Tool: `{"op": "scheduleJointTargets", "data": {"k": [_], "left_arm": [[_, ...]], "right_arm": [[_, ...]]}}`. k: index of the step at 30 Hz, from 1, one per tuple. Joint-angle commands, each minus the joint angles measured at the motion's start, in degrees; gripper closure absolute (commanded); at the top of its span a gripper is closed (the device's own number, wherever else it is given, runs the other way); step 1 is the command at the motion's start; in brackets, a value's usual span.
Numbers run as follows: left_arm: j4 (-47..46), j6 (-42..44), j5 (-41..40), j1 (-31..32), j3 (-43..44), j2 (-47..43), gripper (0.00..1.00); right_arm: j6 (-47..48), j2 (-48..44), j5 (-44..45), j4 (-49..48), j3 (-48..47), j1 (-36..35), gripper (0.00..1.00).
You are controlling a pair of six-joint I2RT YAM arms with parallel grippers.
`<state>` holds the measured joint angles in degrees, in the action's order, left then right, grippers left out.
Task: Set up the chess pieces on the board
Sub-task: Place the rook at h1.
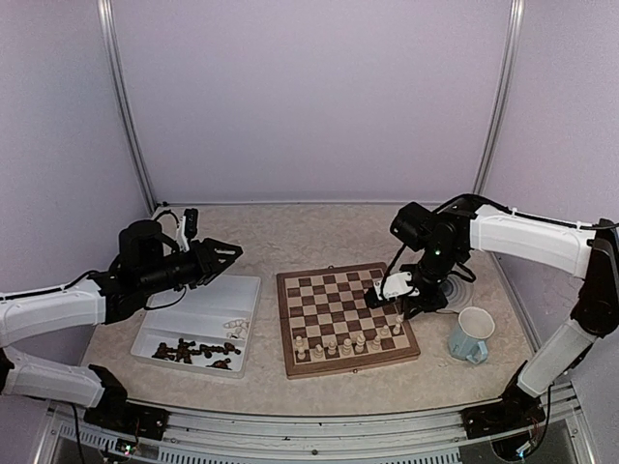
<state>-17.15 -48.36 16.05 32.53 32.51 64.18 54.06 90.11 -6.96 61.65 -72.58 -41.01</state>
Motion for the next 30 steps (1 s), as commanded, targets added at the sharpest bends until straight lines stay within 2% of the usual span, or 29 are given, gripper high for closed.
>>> {"op": "scheduleJointTargets", "data": {"k": [1,12,30], "left_arm": [[3.17,1.58,-0.94,-0.54,0.51,-1.72,0.55],[3.19,0.58,-1.02,-0.61,-0.04,-1.86,0.54],[3.92,0.7,-1.08,-0.97,-0.41,-1.96,0.54]], "right_arm": [[4.38,0.71,2.39,6.28,2.37,-1.14,1.0],[0.35,4.67,5.8,1.89,2.67,-3.2,0.97],[-1.1,6.71,6.52,0.69,4.75,-6.02,0.92]]}}
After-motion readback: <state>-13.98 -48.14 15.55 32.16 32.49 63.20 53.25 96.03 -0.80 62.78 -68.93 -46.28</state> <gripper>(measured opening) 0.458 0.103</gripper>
